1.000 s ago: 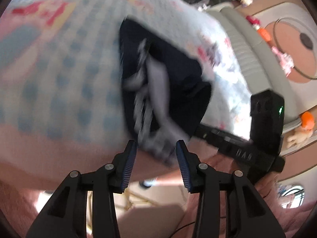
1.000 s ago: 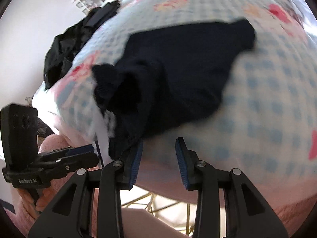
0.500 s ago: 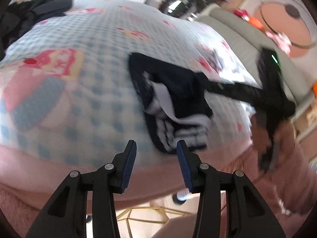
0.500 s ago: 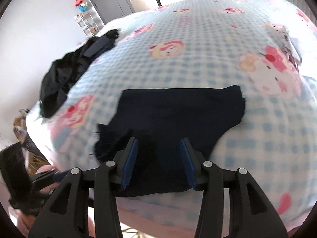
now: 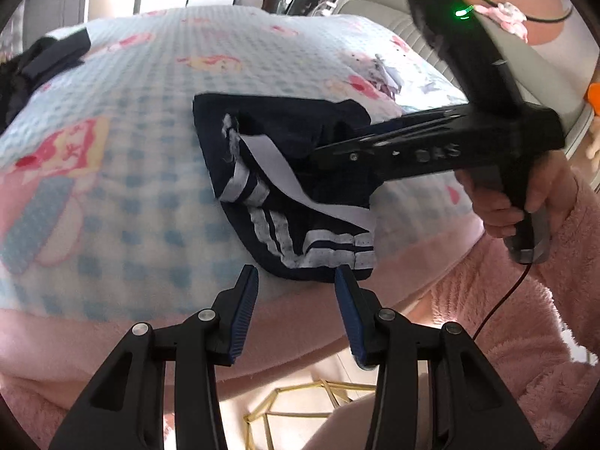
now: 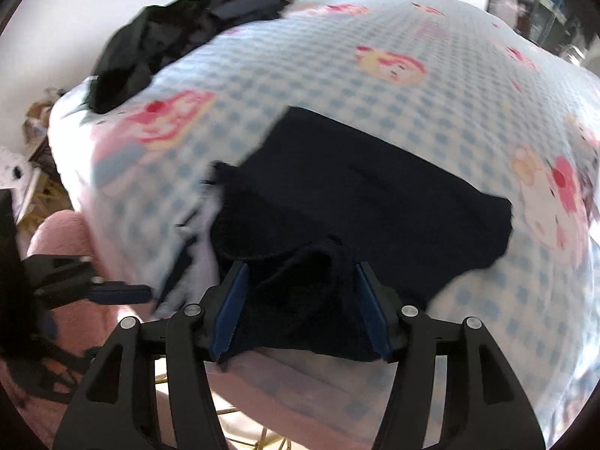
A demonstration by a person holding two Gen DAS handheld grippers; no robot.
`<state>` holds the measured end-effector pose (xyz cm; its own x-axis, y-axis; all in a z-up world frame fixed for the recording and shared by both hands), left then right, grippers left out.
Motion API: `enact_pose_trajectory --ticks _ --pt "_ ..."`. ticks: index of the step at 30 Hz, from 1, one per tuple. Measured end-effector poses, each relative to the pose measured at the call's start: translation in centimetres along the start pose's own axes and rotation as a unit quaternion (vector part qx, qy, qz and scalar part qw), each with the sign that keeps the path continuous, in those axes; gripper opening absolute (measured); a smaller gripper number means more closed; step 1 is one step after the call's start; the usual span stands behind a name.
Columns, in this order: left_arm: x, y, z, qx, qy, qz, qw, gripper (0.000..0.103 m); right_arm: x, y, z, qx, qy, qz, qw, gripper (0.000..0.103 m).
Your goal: Fold clothes
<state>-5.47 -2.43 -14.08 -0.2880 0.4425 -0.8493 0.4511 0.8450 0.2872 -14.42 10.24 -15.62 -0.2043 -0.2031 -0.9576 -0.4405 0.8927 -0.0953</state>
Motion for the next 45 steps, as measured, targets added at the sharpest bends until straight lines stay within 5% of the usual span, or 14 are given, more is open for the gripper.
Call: enact_pose_trajectory --ticks 6,8,12,20,26,31,39,42,45 --pt "2.0 0.4 -2.4 0.009 -0.004 -0.029 0.9995 0.043 -0.7 2.3 -0.8 0.085 0.026 -0.025 0.996 0.059" --pt "2.8 -0.3 -3.2 -0.001 -0.004 -0.051 0.9987 0.026 -1.0 2.4 -0.6 0.090 0.030 -0.023 0.995 0.059" --pt "1.5 -2.6 -5.0 -0.049 0.038 -0.072 0.9955 0.026 -2.0 3.1 0.4 0.098 0.036 -0.019 0.994 0.059" --pt "1.0 -4.5 -4.4 -0.072 0.033 -0.054 0.9954 0.026 -2.6 2.4 1.1 0.056 0.025 -0.027 0.998 0.059" --pt "1.1 -3.4 -0.9 -0.082 -0.020 0.001 0.9964 0.027 -2.2 3.5 3.2 0.101 0.000 -0.032 0.994 0.059" --pt "3.0 -0.2 -0.7 -0.033 -0.064 0.026 0.9971 0.027 -0.3 3.5 5.0 0.106 -0.033 -0.021 0.994 0.059" --pt "0.3 -2.0 -5.4 -0.070 0.032 -0.002 0.9970 0.027 -3.1 2.5 3.1 0.083 0.026 -0.018 0.996 0.059" --pt "0.6 -2.9 -6.2 -0.063 0.032 -0.034 0.9969 0.027 -4.1 2.4 1.7 0.067 0.047 -0.013 0.997 0.059" --pt "0.7 -3.8 -6.9 -0.064 0.038 -0.034 0.9966 0.033 -2.8 2.8 0.9 0.058 0.017 -0.003 0.998 0.059"
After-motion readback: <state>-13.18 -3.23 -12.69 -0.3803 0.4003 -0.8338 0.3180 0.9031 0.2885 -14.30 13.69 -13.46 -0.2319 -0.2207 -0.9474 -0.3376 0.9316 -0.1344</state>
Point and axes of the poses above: each gripper's, at about its wrist camera, not at the fingertips, and x roughly the way its jaws point, y to its right, z to its underside, the point moved 5 cm from there along x, roughly the way its jaws point, and after that the axes turned 11 degrees about -y, right-handed, at the moved point
